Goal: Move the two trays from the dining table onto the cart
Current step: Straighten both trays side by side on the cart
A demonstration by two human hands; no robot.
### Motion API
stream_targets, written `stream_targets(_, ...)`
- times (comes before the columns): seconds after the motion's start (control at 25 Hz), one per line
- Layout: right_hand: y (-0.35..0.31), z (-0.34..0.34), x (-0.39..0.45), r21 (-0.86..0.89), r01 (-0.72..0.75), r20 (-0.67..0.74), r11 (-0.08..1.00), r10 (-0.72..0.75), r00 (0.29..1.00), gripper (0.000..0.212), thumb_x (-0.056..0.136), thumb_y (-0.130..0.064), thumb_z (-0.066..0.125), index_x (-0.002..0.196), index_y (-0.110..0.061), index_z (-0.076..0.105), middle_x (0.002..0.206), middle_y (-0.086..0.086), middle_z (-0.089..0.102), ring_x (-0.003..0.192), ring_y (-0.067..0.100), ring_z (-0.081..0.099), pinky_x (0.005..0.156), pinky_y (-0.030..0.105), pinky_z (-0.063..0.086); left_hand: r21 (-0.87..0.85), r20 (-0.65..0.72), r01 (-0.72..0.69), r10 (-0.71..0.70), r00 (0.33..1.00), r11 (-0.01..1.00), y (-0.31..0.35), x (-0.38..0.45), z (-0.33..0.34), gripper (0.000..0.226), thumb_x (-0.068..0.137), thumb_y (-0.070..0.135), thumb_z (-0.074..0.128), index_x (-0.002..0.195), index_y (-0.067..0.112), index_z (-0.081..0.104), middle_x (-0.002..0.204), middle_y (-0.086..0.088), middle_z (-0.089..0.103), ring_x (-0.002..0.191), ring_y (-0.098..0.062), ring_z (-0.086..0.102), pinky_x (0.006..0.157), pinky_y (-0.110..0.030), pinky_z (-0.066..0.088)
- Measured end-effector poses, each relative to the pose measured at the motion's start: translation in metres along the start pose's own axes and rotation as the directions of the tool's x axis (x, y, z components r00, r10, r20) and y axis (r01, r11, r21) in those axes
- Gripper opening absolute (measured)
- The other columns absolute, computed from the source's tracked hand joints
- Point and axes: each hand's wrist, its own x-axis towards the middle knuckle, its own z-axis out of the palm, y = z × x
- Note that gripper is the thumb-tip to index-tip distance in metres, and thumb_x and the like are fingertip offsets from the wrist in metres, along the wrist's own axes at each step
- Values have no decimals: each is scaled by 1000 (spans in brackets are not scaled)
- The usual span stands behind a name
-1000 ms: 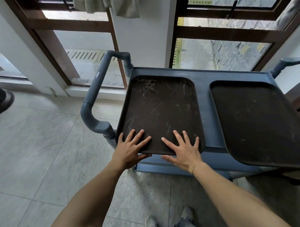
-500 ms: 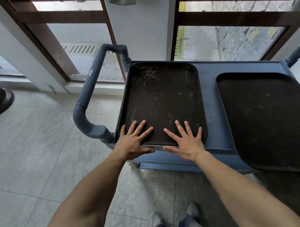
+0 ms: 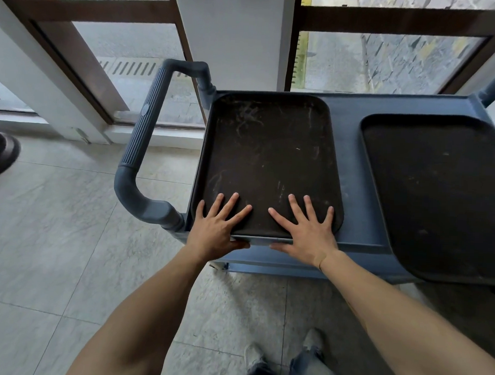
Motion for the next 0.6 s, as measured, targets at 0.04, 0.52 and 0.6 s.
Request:
stream_targets(0.04,0,0,-1,-10,0,-4,1000,0,1000,81,74,-91,15,134,-63,-31,164,2,-23,147,39,-22,102,80,-2,0,10,-5,5,1000,1000,1,1,-1,94,76,87,30,150,51,-14,167,3,-11,152,-33,-6,115,-68,5)
stream_targets(0.52,-19,-9,-15,13,-72,87,997,70,994,65,92,-72,24,137,-66,-22,164,-2,-21,148,38,-18,103,80,6,-32,52,78,-76,996,996,19,-9,-4,79,90,71,39,152,50,-6,167,0,-7,152,-35,-1,113,-66,13)
stream_targets(0.6,-24,-15,-19,31,-111,147,993,106,984,69,93,-70,30,142,-62,-18,164,-2,-21,149,38,-16,105,78,6,-63,49,146,-143,989,987,31,-17,-5,78,93,65,42,154,47,-4,168,0,-4,152,-33,2,114,-62,14)
